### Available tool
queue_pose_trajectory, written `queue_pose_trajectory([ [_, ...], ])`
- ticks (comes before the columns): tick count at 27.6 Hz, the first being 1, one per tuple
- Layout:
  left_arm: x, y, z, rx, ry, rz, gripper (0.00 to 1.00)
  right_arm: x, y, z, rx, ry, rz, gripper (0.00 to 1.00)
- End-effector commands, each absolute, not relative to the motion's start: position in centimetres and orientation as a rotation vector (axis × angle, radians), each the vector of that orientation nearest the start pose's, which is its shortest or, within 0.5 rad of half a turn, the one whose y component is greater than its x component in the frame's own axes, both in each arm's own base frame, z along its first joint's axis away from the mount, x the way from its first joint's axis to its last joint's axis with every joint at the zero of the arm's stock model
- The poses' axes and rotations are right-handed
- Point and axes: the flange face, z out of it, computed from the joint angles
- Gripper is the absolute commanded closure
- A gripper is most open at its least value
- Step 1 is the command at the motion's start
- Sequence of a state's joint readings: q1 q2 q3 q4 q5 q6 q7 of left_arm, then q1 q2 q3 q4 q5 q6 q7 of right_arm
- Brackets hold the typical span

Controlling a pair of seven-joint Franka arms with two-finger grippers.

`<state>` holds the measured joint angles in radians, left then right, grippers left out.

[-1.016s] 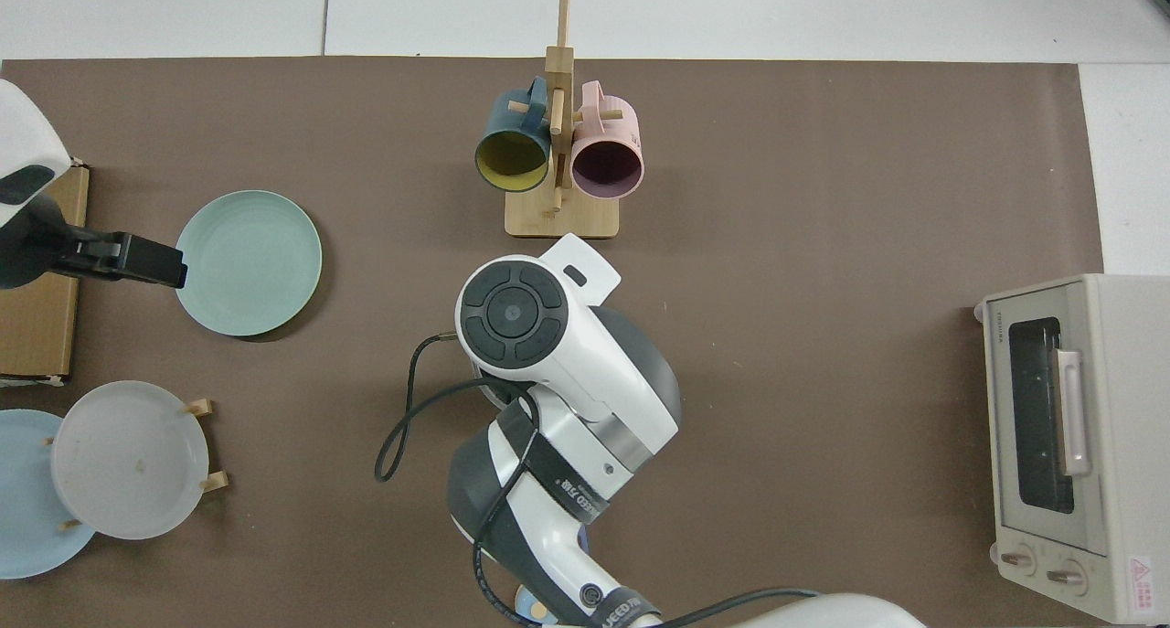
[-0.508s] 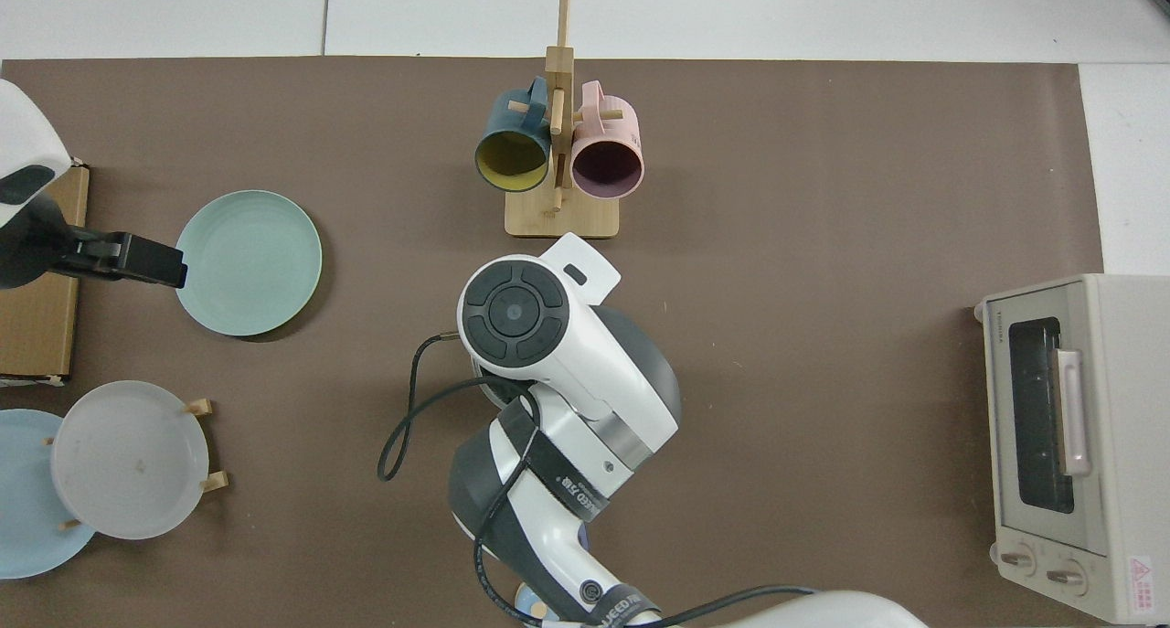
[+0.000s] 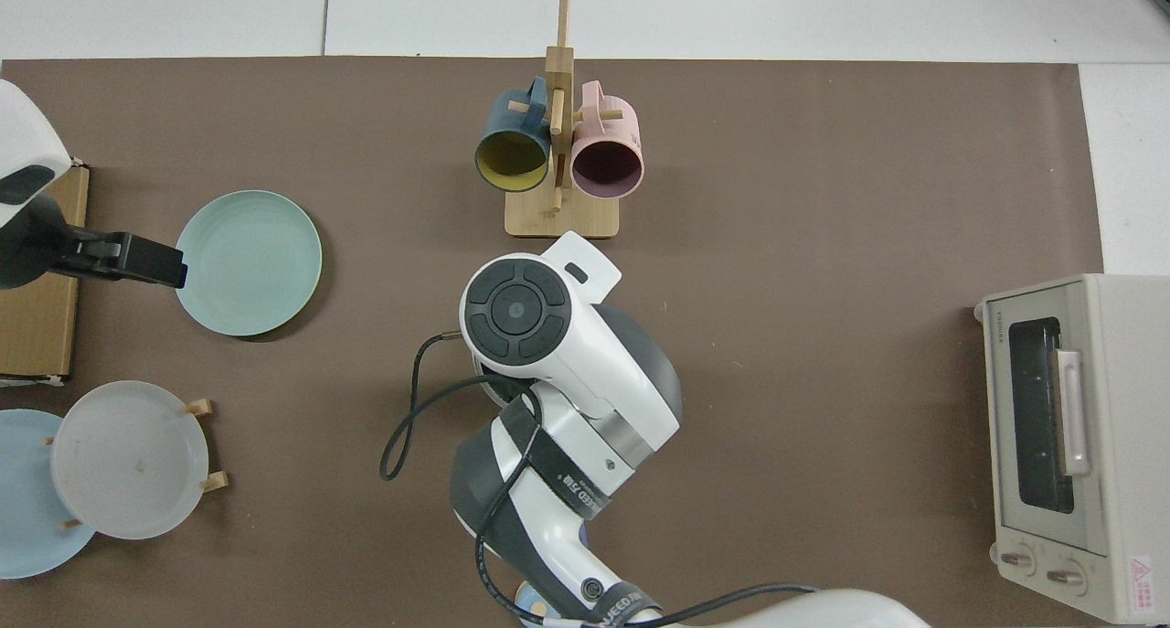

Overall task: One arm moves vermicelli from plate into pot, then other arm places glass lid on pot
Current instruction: 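Carry the glass lid with the right gripper and lower it onto the pot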

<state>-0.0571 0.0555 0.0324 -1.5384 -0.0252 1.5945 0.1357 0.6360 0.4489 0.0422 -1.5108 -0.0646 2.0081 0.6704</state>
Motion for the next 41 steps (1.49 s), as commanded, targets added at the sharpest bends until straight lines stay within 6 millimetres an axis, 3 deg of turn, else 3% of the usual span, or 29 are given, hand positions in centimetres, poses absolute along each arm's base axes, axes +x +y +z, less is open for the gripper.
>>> queue_pose_trajectory([
  [1, 56.7, -1.6, 61.2, -3.168, 0.236, -0.030, 0.00, 55.0, 42.1, 41.0, -3.126, -0.075, -0.119, 0.83],
  [2, 56.7, -1.6, 61.1, -3.168, 0.239, -0.025, 0.00, 55.0, 42.1, 41.0, -3.125, -0.070, -0.121, 0.64],
  [3, 56.7, -1.6, 61.2, -3.167, 0.239, -0.030, 0.00, 55.0, 42.1, 41.1, -3.124, -0.068, -0.123, 0.35],
  [4, 56.8, -1.6, 61.1, -3.168, 0.236, -0.027, 0.00, 55.0, 42.1, 41.3, -3.124, -0.068, -0.125, 0.12],
  [5, 56.7, -1.6, 61.1, -3.168, 0.236, -0.025, 0.00, 55.1, 42.1, 41.2, -3.121, -0.061, -0.122, 0.04],
  [16, 56.8, -1.6, 61.1, -3.168, 0.236, -0.027, 0.00, 55.6, 41.8, 42.9, -3.112, -0.049, -0.144, 0.02],
  [21, 56.8, -1.6, 61.1, -3.167, 0.239, -0.027, 0.00, 55.7, 41.3, 44.7, -3.120, -0.040, -0.157, 0.02],
  [24, 56.8, -1.6, 61.1, -3.167, 0.239, -0.027, 0.00, 55.9, 40.4, 46.9, -3.115, -0.021, -0.178, 0.02],
  [32, 56.8, -1.6, 61.1, -3.167, 0.239, -0.027, 0.00, 57.2, 34.0, 54.0, -3.114, 0.106, -0.239, 0.02],
  [41, 56.8, -1.6, 61.1, -3.167, 0.239, -0.027, 0.00, 57.5, 25.8, 58.9, -3.154, 0.078, -0.209, 0.02],
])
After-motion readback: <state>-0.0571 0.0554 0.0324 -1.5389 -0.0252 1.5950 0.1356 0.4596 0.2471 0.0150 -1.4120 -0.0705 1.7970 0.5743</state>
